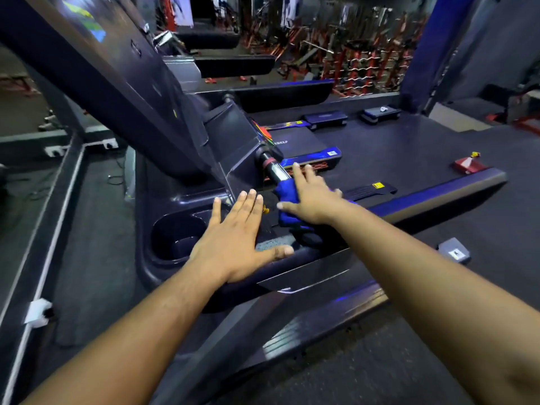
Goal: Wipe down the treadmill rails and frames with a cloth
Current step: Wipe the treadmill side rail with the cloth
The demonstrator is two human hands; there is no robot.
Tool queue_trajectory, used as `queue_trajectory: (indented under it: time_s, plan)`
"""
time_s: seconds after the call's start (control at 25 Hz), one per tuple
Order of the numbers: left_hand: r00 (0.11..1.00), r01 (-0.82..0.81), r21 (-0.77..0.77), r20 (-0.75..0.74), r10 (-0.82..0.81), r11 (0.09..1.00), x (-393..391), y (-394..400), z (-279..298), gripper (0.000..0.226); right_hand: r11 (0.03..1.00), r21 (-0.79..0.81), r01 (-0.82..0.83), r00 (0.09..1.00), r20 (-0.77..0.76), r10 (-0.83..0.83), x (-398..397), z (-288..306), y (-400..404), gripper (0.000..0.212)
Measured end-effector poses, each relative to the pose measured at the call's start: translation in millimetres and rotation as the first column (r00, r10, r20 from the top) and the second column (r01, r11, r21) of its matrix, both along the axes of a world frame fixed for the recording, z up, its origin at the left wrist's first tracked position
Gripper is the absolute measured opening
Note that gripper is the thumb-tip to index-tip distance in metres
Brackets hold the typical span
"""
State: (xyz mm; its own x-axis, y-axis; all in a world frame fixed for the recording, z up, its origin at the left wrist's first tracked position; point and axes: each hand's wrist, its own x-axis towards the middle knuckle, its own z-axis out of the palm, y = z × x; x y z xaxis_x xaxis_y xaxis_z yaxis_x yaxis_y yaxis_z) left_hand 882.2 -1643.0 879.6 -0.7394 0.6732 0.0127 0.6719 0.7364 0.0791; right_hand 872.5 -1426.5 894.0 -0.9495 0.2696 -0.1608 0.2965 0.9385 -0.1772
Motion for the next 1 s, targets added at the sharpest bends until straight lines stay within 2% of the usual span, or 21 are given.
queue_trajectory:
  time_s: [0.08, 0.16, 0.2, 0.24, 0.32, 0.4, 0.44, 0.52, 0.64, 0.76, 0.88, 0.92, 1.0]
  plan:
    - [0.999, -0.028, 0.021, -0.017, 0.028, 0.999, 1, -1, 0, 0.117, 0.994, 0.017, 0.108, 0.992, 0.071, -0.109, 22, -1, 15, 0.101]
    - [1.0, -0.028, 0.023, 0.0, 0.028, 0.999, 1, 0, -1, 0.118, 0.989, 0.064, 0.136, 0.986, 0.09, -0.142, 18, -6, 20, 0.074]
    - [1.0, -0.026, 0.017, 0.008, 0.026, 1.0, 1, 1, -1, 0.119, 0.988, 0.058, 0.146, 0.988, 0.049, -0.149, 10, -8, 14, 0.06]
    - [1.0, -0.029, 0.013, 0.012, 0.029, 1.0, 0, 2, -1, 0.119, 0.984, 0.045, 0.174, 0.985, -0.002, -0.174, -2, -10, 5, 0.055]
    - [0.999, -0.029, -0.001, 0.028, 0.029, 1.0, -1, 2, -1, 0.119, 0.982, 0.047, 0.181, 0.978, -0.117, -0.174, -28, -13, -14, 0.067]
    - [0.999, -0.039, -0.007, 0.027, 0.039, 0.999, -1, 3, -1, 0.118, 0.987, 0.153, 0.056, 0.98, -0.196, -0.026, -52, -16, -25, 0.083]
    - [0.998, -0.046, -0.001, 0.03, 0.046, 0.999, -2, 2, 0, 0.118, 0.983, 0.179, -0.026, 0.982, -0.178, 0.059, -61, -14, -27, 0.088]
    - [0.997, -0.061, 0.014, 0.038, 0.06, 0.998, 0, 1, 0, 0.119, 0.978, 0.106, -0.181, 0.976, -0.103, 0.192, -67, -6, -18, 0.095]
    - [0.998, -0.064, 0.024, 0.023, 0.063, 0.998, 1, 0, 1, 0.121, 0.945, 0.023, -0.325, 0.945, -0.016, 0.326, -40, -7, 14, 0.097]
    - [0.998, -0.052, 0.023, 0.03, 0.052, 0.998, 0, 0, 0, 0.119, 0.957, 0.009, -0.29, 0.956, 0.042, 0.29, -25, -14, 21, 0.095]
    - [0.997, -0.059, 0.014, 0.043, 0.058, 0.998, -3, 2, 1, 0.12, 0.987, -0.013, -0.157, 0.981, -0.121, 0.154, -60, -15, 4, 0.093]
    - [0.997, -0.068, 0.015, 0.039, 0.068, 0.998, -2, 2, 1, 0.12, 0.985, -0.025, -0.169, 0.976, -0.146, 0.163, -68, -12, 1, 0.092]
    - [0.996, -0.082, 0.016, 0.037, 0.081, 0.996, 0, 2, 0, 0.121, 0.957, 0.021, -0.289, 0.947, -0.138, 0.289, -67, -10, 4, 0.088]
